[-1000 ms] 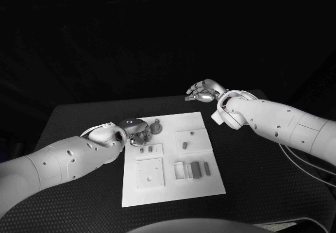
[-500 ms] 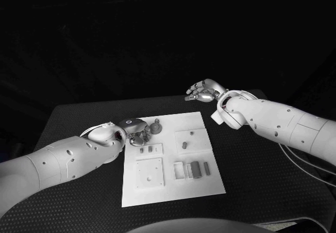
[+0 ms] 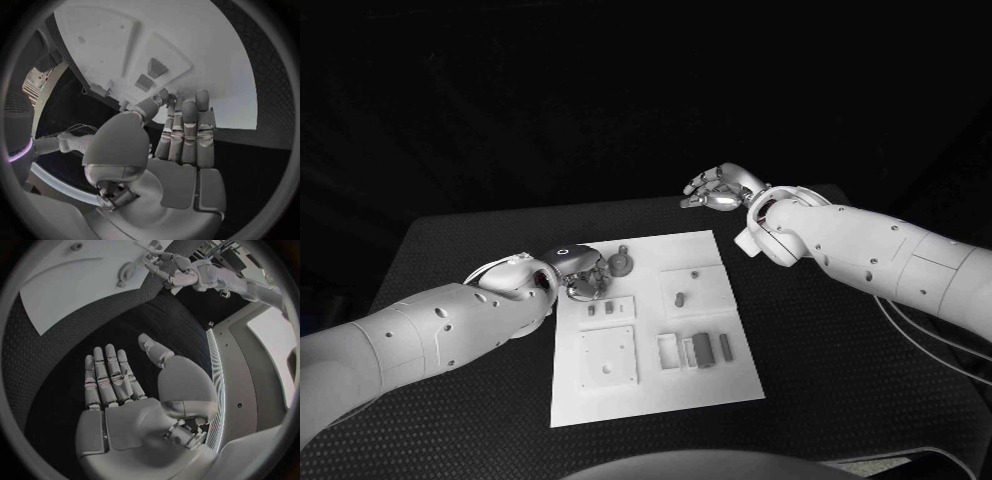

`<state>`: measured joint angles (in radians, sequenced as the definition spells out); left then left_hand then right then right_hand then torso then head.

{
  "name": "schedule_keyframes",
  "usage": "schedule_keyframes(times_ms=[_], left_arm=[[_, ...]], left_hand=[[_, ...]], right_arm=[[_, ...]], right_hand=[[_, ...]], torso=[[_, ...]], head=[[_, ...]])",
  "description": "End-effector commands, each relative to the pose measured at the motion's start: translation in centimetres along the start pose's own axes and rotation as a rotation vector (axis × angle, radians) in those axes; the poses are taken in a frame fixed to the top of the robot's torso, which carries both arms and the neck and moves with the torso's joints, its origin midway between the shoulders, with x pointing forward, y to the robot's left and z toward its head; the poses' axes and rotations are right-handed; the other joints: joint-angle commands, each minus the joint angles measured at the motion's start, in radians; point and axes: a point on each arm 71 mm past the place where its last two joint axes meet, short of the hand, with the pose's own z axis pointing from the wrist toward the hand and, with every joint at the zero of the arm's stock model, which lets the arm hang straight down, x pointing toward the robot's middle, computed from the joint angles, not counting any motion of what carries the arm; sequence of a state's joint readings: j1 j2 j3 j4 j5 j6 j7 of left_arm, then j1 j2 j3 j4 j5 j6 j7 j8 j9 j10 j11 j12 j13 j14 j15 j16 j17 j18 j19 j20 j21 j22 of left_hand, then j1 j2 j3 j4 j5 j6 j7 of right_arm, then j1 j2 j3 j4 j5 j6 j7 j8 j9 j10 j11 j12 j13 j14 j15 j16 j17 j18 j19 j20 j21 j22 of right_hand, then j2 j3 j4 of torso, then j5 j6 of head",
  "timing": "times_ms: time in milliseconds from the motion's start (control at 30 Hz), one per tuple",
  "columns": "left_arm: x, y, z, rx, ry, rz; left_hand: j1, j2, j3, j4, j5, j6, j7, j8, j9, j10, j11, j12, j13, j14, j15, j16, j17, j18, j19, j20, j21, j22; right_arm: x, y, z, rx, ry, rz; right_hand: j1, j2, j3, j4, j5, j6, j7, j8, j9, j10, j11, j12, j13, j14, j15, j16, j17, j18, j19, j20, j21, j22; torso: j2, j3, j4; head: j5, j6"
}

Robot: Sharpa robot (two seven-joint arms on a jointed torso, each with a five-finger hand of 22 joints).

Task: Assemble the parts on the task board

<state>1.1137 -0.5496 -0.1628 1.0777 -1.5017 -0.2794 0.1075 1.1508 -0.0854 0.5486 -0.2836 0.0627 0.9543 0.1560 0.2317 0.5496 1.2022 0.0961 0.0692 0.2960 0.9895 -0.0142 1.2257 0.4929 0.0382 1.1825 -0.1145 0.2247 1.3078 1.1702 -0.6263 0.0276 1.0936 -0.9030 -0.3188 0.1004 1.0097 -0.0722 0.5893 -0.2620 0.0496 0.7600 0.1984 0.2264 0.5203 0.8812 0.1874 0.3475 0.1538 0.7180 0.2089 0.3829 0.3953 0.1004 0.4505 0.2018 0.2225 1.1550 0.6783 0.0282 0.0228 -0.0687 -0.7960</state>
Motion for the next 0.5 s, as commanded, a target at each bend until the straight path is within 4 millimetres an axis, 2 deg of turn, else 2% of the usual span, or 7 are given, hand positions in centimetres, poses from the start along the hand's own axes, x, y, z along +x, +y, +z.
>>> schedule_keyframes(times_ms=[33,500], left_arm=[[-0.12,0.03,0.00,0.005,-0.015,-0.031],[-0.14,0.26,-0.08,-0.003,-0.015,-0.034]], left_hand=[[-0.006,-0.007,-0.005,0.000,-0.002,-0.011,0.003,-0.008,-0.002,-0.009,-0.001,0.000,0.001,-0.005,0.000,-0.005,-0.001,0.020,-0.009,0.000,-0.006,0.020],[-0.004,-0.011,-0.008,0.000,-0.001,-0.029,0.010,-0.015,-0.003,-0.010,-0.001,0.002,0.003,-0.005,0.000,-0.005,-0.002,0.022,-0.007,0.001,-0.008,0.019]], right_arm=[[0.12,0.00,0.02,-0.001,0.015,0.005],[0.09,-0.07,0.01,0.001,0.013,0.005]], right_hand=[[-0.011,-0.003,-0.004,0.005,0.000,-0.009,0.026,0.004,-0.002,0.006,0.000,-0.003,-0.001,0.006,0.001,-0.006,-0.002,0.008,0.004,0.000,-0.004,0.001],[-0.010,-0.003,-0.004,0.005,0.000,-0.010,0.026,0.004,-0.003,0.006,0.000,-0.004,-0.004,0.005,0.002,-0.007,-0.003,0.008,0.003,0.001,-0.005,0.002]], torso=[[0.000,0.0002,0.0001],[0.000,-0.0002,0.0001]], head=[[0.000,-0.001],[-0.001,-0.001]])
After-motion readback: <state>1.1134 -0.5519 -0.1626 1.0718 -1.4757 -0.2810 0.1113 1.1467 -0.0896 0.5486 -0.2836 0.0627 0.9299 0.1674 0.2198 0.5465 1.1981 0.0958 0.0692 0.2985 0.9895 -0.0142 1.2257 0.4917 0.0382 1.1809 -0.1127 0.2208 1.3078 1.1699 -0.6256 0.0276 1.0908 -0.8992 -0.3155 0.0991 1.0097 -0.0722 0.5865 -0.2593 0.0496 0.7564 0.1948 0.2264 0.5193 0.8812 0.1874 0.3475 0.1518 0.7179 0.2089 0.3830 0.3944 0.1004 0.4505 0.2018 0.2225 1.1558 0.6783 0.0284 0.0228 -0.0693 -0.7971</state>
